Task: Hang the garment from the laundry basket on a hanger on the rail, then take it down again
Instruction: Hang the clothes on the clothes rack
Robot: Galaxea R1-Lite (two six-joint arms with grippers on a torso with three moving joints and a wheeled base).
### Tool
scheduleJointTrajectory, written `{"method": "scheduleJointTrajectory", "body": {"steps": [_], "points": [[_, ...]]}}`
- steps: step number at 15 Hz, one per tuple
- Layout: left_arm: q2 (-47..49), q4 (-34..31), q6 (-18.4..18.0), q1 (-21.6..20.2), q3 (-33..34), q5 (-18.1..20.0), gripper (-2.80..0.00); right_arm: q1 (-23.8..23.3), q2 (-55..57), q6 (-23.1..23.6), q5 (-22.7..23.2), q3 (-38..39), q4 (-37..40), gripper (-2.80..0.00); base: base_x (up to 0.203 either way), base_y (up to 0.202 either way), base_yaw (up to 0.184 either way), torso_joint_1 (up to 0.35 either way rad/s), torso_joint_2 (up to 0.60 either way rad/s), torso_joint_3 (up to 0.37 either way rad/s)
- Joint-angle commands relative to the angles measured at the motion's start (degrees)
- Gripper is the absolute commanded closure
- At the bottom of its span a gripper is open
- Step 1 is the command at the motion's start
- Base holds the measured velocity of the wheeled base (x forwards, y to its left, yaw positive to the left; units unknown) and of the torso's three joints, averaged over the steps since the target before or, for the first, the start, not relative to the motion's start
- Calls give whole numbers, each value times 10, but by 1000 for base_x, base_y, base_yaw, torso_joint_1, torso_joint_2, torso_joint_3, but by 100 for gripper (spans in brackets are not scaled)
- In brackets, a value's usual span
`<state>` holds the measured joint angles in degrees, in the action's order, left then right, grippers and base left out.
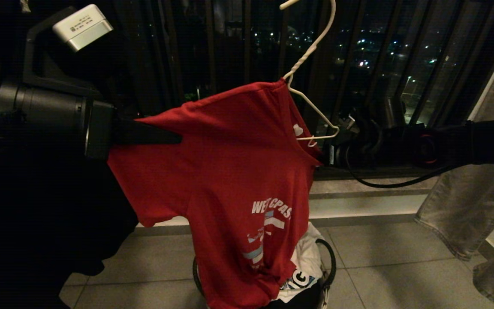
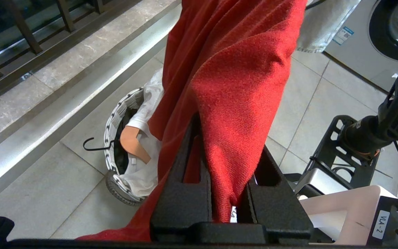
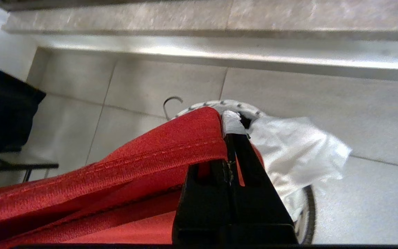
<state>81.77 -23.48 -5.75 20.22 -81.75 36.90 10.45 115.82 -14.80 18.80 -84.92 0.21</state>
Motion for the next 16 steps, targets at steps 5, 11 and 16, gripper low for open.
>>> {"method": "scheduleJointTrajectory", "body": {"steps": [5,11,16], "points": [[2,-1,-2,-1,-1,1,0,-21,-4,0,1,-11,3,0,0,0,0,0,0,0],[7,-1,-3,0,-1,0,0,-38,-22,1,3,-34,41,0,0,0,0,0,0,0],[25,-1,-3,0,-3,0,0,-43,-36,1,2,-46,65,0,0,0,0,0,0,0]]}}
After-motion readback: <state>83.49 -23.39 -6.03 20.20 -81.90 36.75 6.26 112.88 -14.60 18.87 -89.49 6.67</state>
